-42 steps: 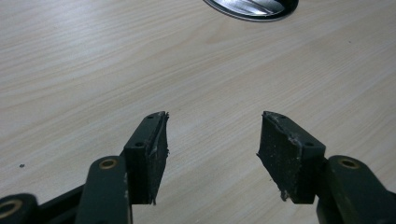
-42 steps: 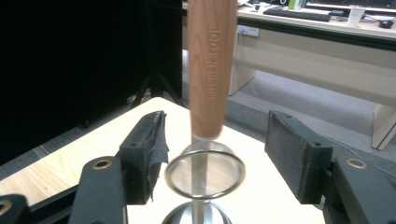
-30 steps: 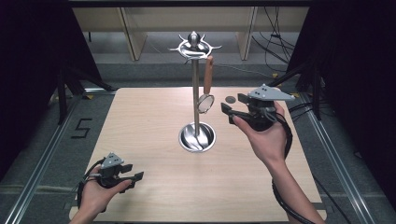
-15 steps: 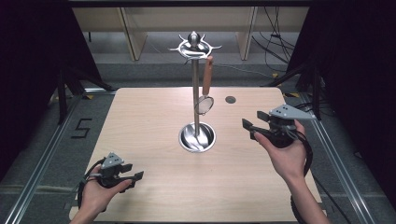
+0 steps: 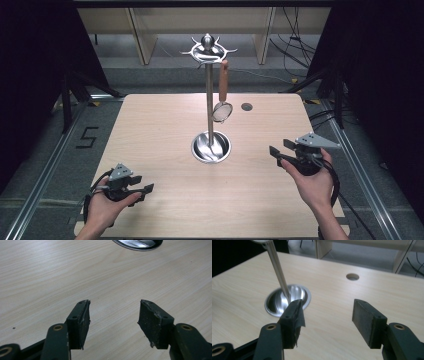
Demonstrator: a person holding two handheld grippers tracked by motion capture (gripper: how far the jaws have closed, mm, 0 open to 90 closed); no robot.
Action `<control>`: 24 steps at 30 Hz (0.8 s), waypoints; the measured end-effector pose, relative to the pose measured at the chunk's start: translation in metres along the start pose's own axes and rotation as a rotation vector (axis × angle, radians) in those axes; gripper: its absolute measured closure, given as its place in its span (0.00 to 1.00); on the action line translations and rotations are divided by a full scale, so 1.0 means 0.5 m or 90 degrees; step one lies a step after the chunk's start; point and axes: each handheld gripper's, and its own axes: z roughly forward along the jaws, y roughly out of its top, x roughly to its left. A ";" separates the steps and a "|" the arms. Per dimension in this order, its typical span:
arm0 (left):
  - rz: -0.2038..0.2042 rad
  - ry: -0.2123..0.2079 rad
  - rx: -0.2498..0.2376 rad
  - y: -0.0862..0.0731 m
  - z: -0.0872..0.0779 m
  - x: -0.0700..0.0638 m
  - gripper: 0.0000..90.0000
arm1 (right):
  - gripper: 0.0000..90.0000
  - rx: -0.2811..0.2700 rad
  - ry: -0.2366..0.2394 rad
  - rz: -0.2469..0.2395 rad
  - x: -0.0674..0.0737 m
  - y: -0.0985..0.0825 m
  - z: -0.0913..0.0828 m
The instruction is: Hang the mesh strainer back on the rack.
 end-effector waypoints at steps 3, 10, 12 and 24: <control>-0.002 0.001 -0.004 0.000 0.001 -0.001 0.46 | 0.50 0.011 -0.004 0.013 -0.009 -0.034 0.010; -0.007 -0.004 -0.007 0.000 0.001 -0.003 0.46 | 0.54 0.050 -0.022 0.038 -0.038 -0.077 0.026; -0.006 -0.005 -0.008 0.001 0.001 -0.002 0.46 | 0.55 0.064 -0.027 0.036 -0.047 -0.085 0.030; 0.000 -0.010 -0.013 0.002 0.001 0.000 0.46 | 0.77 0.080 -0.005 0.015 -0.039 -0.094 0.039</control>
